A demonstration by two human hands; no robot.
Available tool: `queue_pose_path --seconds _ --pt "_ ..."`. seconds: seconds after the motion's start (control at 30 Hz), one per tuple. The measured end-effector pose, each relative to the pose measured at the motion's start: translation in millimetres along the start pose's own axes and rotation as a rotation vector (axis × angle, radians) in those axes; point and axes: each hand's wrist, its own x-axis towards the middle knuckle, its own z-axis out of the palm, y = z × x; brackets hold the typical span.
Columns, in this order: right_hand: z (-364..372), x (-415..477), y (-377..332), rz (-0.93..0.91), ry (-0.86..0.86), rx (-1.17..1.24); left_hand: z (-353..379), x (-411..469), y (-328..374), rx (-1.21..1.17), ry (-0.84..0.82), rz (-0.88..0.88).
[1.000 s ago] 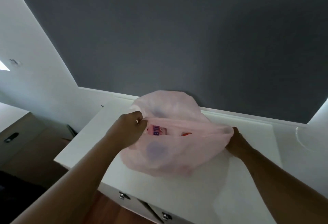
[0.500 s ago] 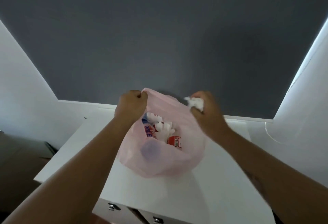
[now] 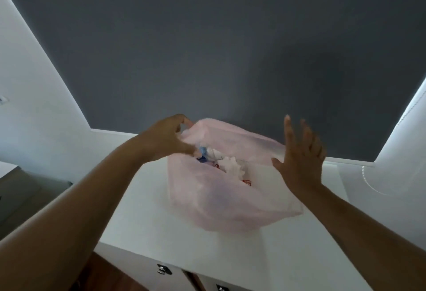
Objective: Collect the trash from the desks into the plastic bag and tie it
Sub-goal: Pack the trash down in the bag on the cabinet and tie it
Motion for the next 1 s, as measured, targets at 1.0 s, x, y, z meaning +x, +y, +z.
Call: queue_pose_path --seconds 1.0 --pt "-88 42 -1 0.526 -0.108 1.371 -17 13 -33 -0.089 0.148 0.226"
